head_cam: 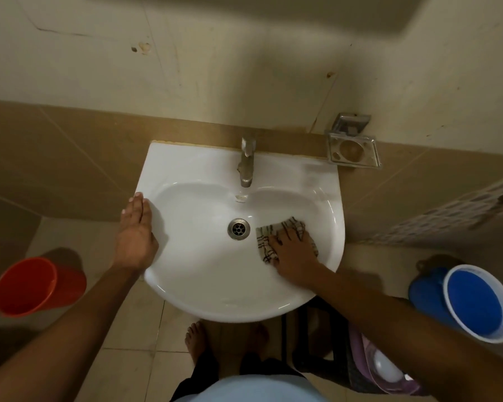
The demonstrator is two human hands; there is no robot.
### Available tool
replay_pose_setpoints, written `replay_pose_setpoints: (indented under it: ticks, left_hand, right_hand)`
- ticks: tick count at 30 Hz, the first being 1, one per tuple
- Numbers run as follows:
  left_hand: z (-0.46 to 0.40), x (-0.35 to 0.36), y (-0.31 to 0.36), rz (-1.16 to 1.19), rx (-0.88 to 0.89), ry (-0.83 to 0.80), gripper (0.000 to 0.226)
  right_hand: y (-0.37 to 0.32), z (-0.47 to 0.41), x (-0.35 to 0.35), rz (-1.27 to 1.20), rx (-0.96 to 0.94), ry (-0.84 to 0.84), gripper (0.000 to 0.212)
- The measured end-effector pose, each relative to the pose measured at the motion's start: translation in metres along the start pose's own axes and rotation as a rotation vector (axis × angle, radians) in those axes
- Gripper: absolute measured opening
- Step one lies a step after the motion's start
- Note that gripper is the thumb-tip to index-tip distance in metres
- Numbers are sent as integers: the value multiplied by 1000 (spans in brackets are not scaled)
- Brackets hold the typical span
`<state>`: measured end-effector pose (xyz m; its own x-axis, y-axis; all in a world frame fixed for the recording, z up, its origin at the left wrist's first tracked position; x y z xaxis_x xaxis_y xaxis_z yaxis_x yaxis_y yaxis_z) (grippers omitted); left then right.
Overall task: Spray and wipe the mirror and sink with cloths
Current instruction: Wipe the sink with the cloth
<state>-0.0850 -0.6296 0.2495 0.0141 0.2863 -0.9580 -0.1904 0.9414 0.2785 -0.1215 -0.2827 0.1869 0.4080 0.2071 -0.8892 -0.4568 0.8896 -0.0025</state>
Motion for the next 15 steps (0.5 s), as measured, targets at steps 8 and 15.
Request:
replay_pose_setpoints:
  ticks: [8, 15]
  left_hand:
    - [-1, 2, -6, 42, 13, 1, 70]
    - [-2, 4, -12, 36, 40, 34, 69]
  right_hand:
    - [-108, -5, 26, -367, -20, -179, 65]
    - [-108, -62, 10, -299, 90, -124, 71]
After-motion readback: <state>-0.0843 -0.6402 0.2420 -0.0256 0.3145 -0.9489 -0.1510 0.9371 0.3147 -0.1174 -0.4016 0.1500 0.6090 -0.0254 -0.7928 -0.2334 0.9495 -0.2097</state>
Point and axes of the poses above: each hand's wrist, its own z-axis away from the middle knuckle, its own x-axis out of the palm, y = z × x, the point moved 3 cm from there along -z, towards the middle knuckle, and after that the axes turned 1 degree about y, right-handed, at the moved point
